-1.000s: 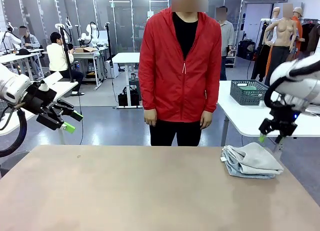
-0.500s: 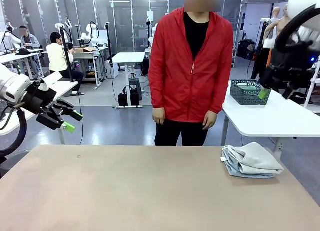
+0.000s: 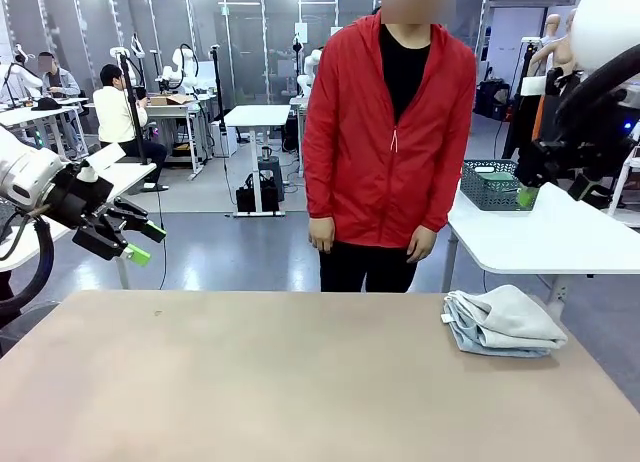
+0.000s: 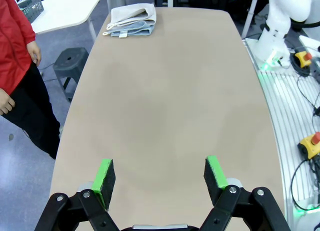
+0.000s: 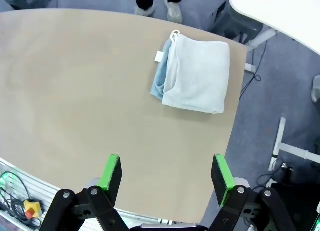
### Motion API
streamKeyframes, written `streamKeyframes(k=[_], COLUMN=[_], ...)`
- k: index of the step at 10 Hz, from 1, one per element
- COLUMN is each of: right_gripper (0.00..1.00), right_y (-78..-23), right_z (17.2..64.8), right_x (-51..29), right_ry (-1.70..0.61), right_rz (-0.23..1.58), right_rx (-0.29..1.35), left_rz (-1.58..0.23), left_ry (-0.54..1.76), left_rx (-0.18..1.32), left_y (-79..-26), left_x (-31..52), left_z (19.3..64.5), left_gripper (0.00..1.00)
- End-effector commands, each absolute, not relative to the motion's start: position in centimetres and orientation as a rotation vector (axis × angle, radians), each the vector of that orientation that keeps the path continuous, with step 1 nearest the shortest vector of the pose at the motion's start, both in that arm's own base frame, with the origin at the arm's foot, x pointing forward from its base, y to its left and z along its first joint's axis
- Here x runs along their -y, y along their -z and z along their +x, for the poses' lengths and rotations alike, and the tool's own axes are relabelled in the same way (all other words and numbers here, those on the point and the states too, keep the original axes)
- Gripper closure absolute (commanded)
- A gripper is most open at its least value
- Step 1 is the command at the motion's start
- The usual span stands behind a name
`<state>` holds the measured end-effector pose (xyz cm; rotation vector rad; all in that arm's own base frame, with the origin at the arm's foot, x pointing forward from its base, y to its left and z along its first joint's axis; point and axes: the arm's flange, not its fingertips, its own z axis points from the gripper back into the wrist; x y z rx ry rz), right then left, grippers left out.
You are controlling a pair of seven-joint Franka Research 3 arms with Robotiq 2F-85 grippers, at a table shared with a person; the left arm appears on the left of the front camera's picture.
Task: Fold the towels and place them in the basket.
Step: Stack the folded Towel with hook on the right side of the table.
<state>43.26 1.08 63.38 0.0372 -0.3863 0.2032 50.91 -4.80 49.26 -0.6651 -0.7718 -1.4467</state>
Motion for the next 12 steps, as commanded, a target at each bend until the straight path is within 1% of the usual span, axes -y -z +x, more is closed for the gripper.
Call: streamKeyframes(k=[1,12], right_gripper=[0.1,0.1], right_y=[-64.23,-64.23], right_z=[43.35,43.35], right_x=[-0.98,-0.98], right_ry=[-0.193,-0.193], right_rz=[0.046,0.046], right_rx=[0.381,0.381], left_rz=[-0.66,-0.66], left_ry=[1.448,1.448], left_rx=[0.762,0.762], left_y=[-49.48,-49.48], left_x=[4.78,4.78], left_z=[50.93,50.93], left_gripper=[0.1,0.1])
